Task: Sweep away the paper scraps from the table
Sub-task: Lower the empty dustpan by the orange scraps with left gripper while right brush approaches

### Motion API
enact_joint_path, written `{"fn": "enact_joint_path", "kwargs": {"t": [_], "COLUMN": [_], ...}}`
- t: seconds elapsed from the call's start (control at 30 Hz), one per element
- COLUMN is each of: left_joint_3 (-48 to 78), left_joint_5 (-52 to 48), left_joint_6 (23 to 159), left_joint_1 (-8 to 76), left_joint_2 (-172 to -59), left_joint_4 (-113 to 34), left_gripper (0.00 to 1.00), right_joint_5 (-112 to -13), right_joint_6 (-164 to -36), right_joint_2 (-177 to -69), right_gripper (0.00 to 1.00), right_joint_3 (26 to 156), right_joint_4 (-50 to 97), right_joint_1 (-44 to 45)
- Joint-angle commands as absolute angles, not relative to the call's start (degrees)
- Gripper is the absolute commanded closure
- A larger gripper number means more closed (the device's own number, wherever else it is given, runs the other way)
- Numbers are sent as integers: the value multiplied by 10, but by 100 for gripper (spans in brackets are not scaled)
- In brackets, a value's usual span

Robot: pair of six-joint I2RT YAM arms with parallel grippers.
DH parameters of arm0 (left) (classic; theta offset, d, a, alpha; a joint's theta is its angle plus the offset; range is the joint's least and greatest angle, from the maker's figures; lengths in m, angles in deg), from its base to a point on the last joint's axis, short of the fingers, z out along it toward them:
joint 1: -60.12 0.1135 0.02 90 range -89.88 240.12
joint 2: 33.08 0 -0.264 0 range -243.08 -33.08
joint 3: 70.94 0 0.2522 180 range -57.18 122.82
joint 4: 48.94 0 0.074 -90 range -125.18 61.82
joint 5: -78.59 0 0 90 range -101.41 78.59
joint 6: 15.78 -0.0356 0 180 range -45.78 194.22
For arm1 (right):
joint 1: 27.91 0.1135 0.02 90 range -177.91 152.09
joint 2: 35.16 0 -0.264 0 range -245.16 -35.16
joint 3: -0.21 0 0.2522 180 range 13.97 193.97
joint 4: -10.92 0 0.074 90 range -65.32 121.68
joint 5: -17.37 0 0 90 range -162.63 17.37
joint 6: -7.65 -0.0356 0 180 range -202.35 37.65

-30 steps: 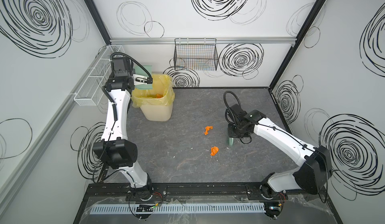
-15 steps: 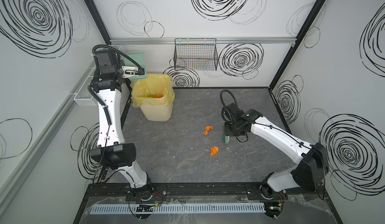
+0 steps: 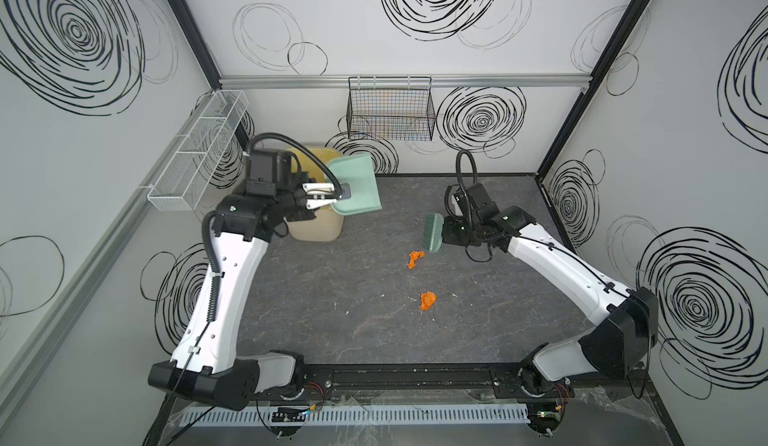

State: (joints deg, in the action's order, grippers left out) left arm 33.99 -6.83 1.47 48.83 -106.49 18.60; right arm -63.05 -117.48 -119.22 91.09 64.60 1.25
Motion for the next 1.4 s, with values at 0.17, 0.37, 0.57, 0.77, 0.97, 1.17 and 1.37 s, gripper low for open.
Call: {"fn": "enact_joint_path", "kwargs": {"t": [0.17, 0.37, 0.57, 0.77, 0.97, 1.17, 1.37], "left_joint_3": [129, 12, -73, -112, -116, -122, -136], "left_joint_5": [-65, -66, -55, -39, -35, -29, -24], "left_joint_6": [156, 174, 197, 208, 197, 184, 172], "left_joint_1": [397, 399, 408, 426, 432, 433, 432], "left_joint_2": [-1019, -991, -960, -953, -966, -992, -999], "left_joint_4": [83, 32, 2, -11, -21, -36, -46], "left_gripper": [100, 100, 100, 100, 100, 100, 100], "right_joint_5": [-459, -389, -378, -390, -422, -496, -515], "right_joint_6": [-1211, -1253, -1253, -1232, -1217, -1223, -1234], "right_joint_2": [-1237, -1310, -1340, -1304, -1225, -1127, -1039], "right_gripper": [100, 100, 100, 100, 100, 100, 100], "right_joint_3": [860, 846, 816, 763, 694, 672, 712], "right_joint_4": [440, 381, 372, 400, 461, 567, 627], "right_joint_1": [-50, -52, -51, -50, -35, 12, 26]}}
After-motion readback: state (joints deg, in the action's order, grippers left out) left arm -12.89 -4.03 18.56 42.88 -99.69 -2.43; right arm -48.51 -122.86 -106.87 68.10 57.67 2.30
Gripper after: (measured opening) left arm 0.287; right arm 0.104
